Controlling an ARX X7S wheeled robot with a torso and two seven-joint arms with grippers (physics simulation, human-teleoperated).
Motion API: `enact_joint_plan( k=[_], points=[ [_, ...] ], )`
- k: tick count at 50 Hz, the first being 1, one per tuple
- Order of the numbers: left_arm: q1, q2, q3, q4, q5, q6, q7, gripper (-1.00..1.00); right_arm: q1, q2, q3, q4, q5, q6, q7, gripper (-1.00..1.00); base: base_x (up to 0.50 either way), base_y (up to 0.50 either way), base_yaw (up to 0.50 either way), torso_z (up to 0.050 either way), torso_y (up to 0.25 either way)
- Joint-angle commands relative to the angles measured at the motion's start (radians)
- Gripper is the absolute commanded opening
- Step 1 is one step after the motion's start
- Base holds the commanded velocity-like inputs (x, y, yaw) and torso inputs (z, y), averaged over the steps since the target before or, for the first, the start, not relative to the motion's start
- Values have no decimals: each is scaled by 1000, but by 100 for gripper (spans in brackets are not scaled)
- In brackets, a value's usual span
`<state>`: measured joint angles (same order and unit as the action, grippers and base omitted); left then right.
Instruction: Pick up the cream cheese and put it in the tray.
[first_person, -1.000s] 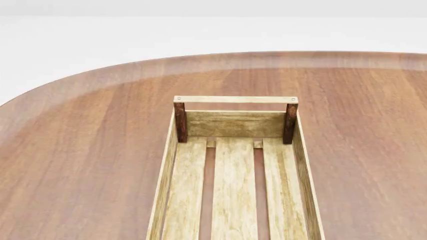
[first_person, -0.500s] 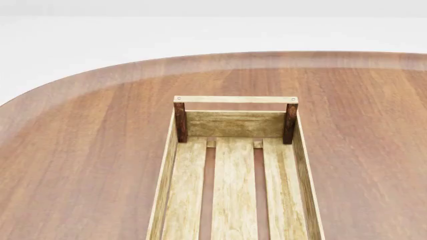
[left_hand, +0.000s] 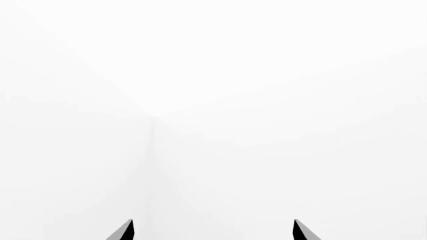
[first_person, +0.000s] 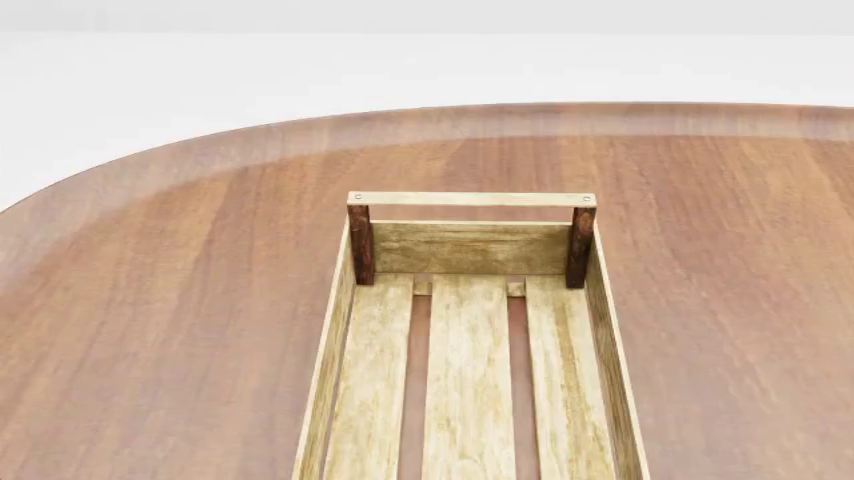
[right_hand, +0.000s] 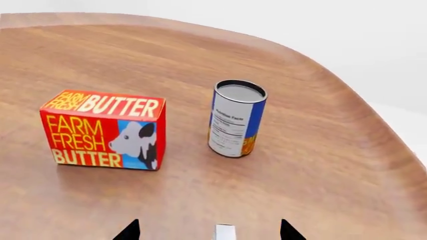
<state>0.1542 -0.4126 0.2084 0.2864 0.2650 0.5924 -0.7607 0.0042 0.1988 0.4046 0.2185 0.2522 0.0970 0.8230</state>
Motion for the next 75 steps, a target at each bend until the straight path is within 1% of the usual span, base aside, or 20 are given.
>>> enact_joint_plan(
  k=[1, 15, 25, 44, 75],
  points=[
    [-2, -2, 4, 4, -1, -6, 1, 100, 25, 2, -3, 77, 15, -31, -25, 100, 0, 0, 0, 0, 0],
    [-5, -5, 7, 7, -1, -13, 0, 100, 33, 11, 14, 130, 27, -48, -23, 100, 0, 0, 0, 0, 0],
    [-2, -5, 8, 25, 5, -27, 2, 100, 16, 20, 34, 119, 48, -37, -21, 100, 0, 0, 0, 0, 0],
    [-4, -7, 15, 28, 8, -30, -1, 100, 48, 37, 14, 198, 40, -37, -38, 100, 0, 0, 0, 0, 0],
    [-4, -9, 21, 37, 15, -49, -5, 100, 117, 58, 14, 408, 40, -113, -76, 100, 0, 0, 0, 0, 0]
  ],
)
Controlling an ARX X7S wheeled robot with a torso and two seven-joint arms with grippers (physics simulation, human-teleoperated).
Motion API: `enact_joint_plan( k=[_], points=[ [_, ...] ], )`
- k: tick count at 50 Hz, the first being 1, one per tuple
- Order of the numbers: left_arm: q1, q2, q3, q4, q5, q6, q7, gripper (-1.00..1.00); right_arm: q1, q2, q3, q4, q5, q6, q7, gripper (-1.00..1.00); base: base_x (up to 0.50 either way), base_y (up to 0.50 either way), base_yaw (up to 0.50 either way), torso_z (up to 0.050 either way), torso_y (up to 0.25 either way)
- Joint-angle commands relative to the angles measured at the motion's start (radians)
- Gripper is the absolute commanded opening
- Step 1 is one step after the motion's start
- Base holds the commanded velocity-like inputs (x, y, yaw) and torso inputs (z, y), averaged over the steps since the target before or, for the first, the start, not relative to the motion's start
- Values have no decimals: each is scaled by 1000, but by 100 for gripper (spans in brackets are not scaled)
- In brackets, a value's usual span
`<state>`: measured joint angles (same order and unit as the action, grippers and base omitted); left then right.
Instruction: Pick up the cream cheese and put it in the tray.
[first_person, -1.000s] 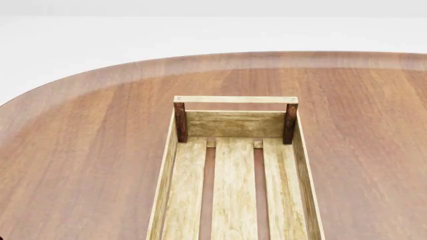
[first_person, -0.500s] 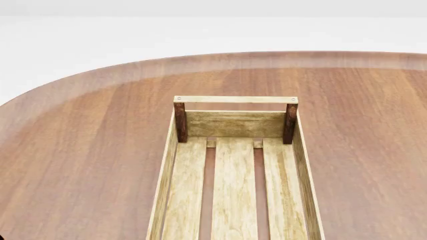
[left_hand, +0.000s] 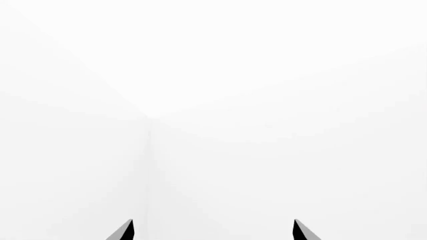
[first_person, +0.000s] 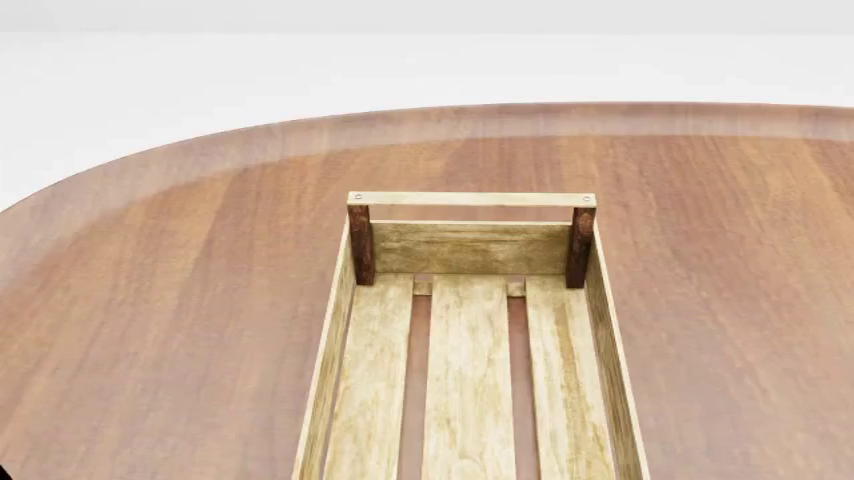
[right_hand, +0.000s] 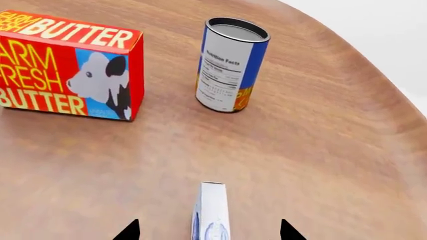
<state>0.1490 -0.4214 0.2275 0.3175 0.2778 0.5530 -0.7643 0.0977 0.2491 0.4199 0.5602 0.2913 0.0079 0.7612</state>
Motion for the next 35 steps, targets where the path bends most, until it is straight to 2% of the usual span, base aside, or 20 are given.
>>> enact_joint_plan(
  k=[1, 19, 35],
  points=[
    [2, 0, 2, 6, 2, -9, -1, 100, 28, 8, -1, 78, 0, -28, -16, 100, 0, 0, 0, 0, 0],
    [-7, -1, 11, -6, 5, -9, -4, 100, 104, 29, 5, 303, -2, -126, -58, 100, 0, 0, 0, 0, 0],
    [-3, -3, 13, 11, 8, -17, -5, 100, 135, 42, 7, 392, -6, -169, -70, 100, 0, 0, 0, 0, 0]
  ],
)
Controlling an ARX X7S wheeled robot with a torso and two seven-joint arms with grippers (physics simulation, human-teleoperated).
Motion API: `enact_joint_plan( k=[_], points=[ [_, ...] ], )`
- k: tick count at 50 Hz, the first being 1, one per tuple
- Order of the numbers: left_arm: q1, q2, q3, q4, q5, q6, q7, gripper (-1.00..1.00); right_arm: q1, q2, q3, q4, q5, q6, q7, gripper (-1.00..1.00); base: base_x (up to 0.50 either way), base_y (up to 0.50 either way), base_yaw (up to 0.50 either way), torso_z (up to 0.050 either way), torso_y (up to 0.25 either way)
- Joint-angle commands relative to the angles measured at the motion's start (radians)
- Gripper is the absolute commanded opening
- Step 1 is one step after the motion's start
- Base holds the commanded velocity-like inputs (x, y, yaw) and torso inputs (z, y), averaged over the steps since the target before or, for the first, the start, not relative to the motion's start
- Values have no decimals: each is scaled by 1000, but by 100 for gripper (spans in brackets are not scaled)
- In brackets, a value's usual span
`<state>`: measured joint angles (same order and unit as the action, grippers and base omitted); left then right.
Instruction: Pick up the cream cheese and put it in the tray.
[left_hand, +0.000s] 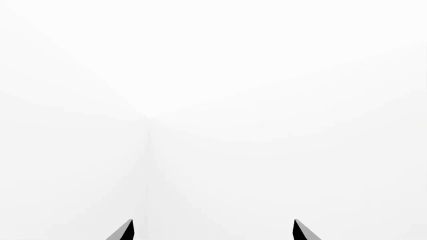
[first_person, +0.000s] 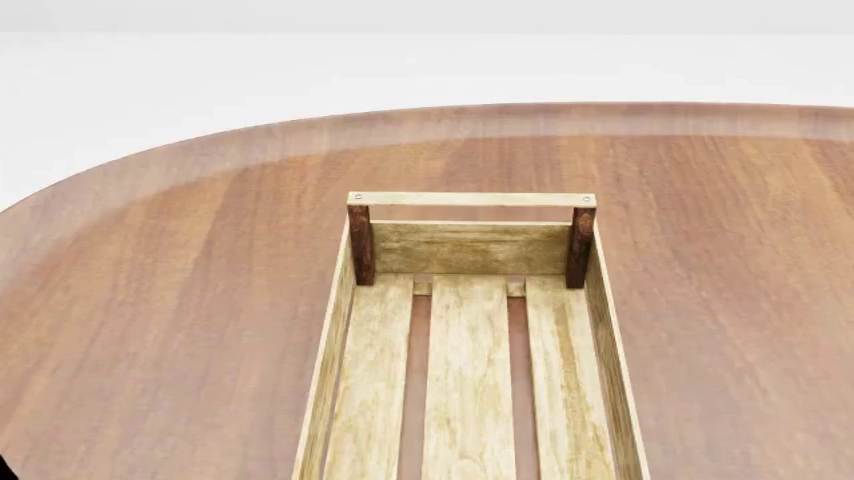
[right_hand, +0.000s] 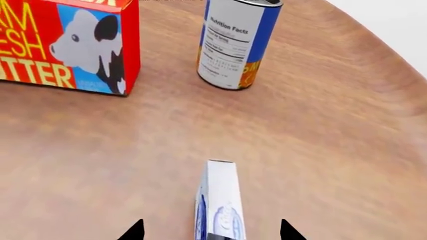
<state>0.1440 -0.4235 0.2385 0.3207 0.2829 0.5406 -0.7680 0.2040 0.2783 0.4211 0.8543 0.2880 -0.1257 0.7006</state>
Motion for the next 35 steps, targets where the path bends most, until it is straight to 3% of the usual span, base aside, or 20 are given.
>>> enact_joint_plan(
  k=[1, 6, 7, 17, 35],
  points=[
    [2, -1, 2, 8, 3, -5, -2, 100, 30, 12, 6, 103, -3, -38, -11, 100, 0, 0, 0, 0, 0],
    [2, -2, 2, 8, 3, -7, -3, 100, 30, 8, 5, 109, 9, -64, -54, 100, 0, 0, 0, 0, 0],
    [2, -2, 2, 8, 3, -7, -4, 100, 28, 5, 17, 107, 22, -73, -58, -100, 0, 0, 0, 0, 0],
    [2, -5, 1, 7, 1, -8, -7, 100, -15, -14, 7, -19, 39, -33, -79, -100, 0, 0, 0, 0, 0],
    [8, -17, -9, -21, -8, 17, -29, 100, -216, -43, -97, -646, -46, 190, 40, -100, 0, 0, 0, 0, 0]
  ],
)
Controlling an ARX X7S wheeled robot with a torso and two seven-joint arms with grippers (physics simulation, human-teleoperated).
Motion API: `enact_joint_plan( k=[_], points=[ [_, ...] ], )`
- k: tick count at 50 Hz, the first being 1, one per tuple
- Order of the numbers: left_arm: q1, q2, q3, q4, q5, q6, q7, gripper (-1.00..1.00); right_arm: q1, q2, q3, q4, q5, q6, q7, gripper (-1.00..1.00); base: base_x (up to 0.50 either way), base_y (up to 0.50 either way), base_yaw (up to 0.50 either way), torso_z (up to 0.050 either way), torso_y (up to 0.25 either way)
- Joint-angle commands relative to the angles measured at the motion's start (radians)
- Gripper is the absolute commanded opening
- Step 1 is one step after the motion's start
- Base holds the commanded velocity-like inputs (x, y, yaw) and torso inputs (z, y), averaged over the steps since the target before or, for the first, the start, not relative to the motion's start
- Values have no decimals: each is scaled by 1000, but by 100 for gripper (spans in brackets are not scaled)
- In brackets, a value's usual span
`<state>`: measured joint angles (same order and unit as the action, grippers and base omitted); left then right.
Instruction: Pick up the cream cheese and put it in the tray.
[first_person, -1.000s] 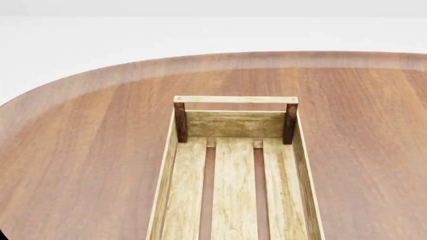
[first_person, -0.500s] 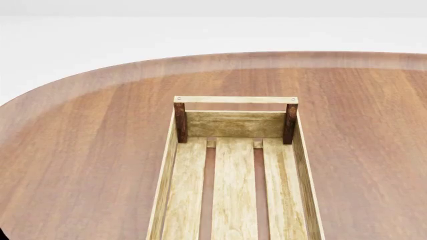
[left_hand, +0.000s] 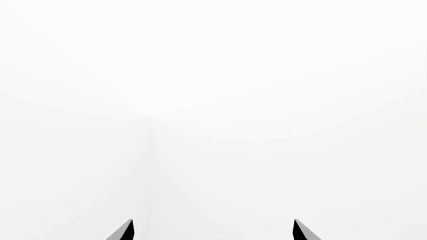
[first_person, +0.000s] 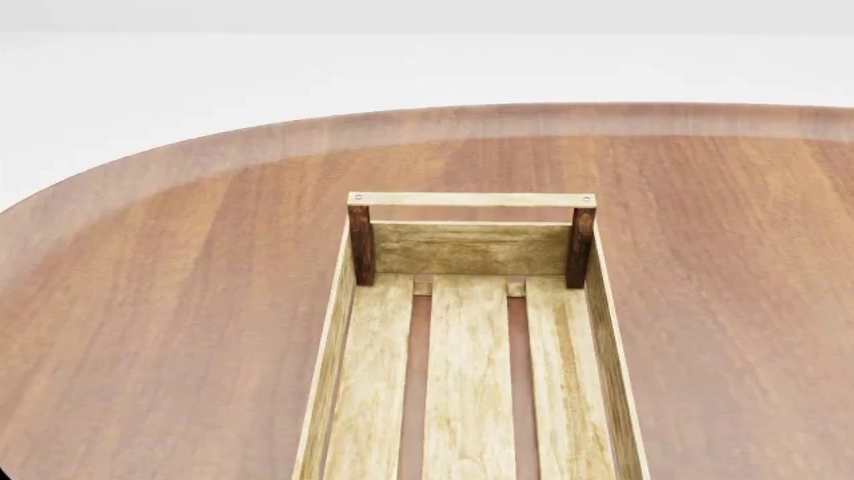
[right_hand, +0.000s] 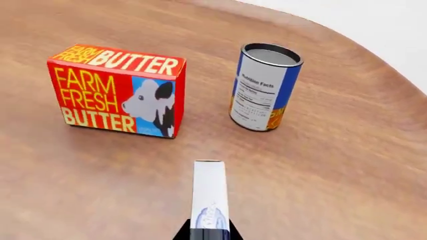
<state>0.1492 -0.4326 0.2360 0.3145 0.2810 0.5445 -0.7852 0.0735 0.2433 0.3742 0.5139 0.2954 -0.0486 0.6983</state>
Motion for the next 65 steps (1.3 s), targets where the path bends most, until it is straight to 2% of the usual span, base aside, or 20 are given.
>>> enact_joint_plan(
  k=[1, 16, 34, 51, 65],
  points=[
    [2, -8, -7, -17, -7, 15, -13, 100, -90, -8, -55, -328, -55, 121, 43, -100, 0, 0, 0, 0, 0],
    [6, -9, -10, -6, -3, 3, -17, 100, -161, 17, -84, -622, -71, 235, 72, -100, 0, 0, 0, 0, 0],
    [13, -14, -15, -1, -8, 0, -25, 100, -151, 69, -133, -845, -122, 343, 99, -100, 0, 0, 0, 0, 0],
    [7, -18, -12, -14, -18, 0, -26, 100, -103, 129, -204, -936, -179, 425, 95, -100, 0, 0, 0, 0, 1],
    [4, -22, -15, -25, -22, 4, -34, 100, -23, 204, -278, -970, -204, 467, 29, -100, 0, 0, 0, 0, 0]
  ],
)
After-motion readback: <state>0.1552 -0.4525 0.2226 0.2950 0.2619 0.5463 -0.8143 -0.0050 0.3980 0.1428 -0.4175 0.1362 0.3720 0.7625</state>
